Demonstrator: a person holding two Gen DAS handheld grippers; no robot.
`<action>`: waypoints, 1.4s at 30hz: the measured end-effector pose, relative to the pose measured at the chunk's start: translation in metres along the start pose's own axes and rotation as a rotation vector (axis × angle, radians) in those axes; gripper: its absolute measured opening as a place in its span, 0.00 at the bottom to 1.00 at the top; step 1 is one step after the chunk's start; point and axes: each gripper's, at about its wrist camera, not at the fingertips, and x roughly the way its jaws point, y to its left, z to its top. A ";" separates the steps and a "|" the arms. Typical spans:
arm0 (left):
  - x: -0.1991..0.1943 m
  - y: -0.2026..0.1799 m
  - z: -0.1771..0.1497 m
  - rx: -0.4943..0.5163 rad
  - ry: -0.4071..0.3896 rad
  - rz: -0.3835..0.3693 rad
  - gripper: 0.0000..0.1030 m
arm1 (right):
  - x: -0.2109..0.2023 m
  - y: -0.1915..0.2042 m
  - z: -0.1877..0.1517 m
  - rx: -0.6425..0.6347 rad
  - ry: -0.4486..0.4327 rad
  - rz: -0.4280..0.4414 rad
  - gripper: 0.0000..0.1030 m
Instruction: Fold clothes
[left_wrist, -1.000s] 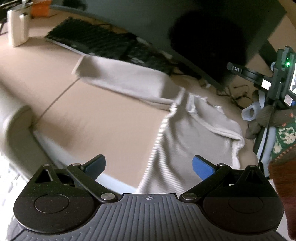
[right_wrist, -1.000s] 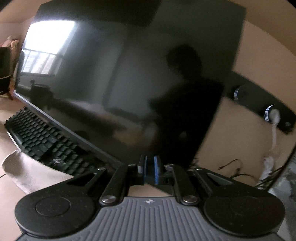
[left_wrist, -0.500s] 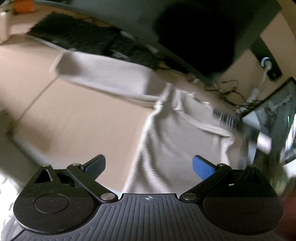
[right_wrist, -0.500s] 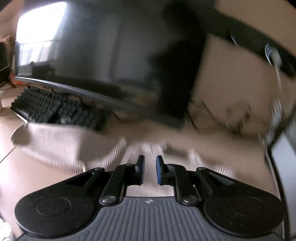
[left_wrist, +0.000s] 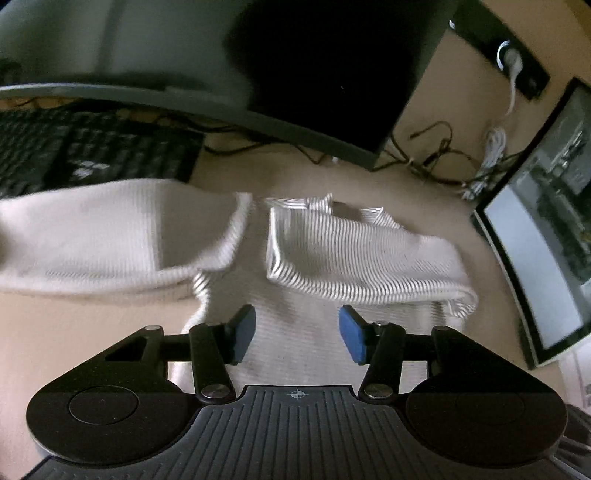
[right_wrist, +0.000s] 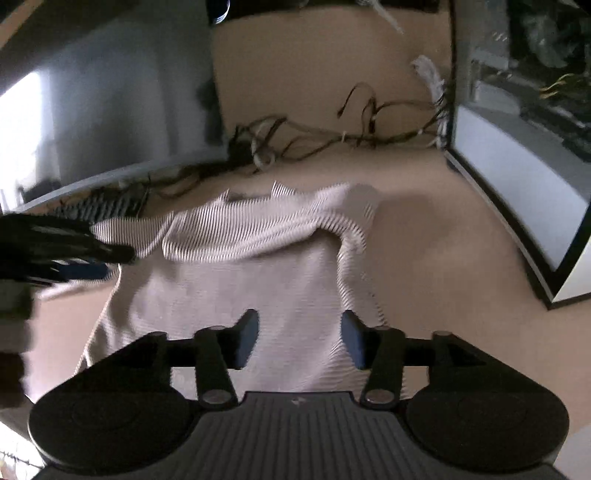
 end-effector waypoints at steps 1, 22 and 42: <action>0.008 -0.004 0.004 0.008 0.002 0.007 0.53 | -0.005 -0.004 0.002 0.012 -0.016 0.009 0.55; 0.069 -0.035 0.039 0.129 -0.033 0.203 0.18 | 0.021 -0.059 0.020 0.094 0.032 0.056 0.65; -0.016 0.052 0.028 -0.082 -0.123 0.336 0.39 | 0.035 -0.037 0.028 0.112 0.038 0.202 0.70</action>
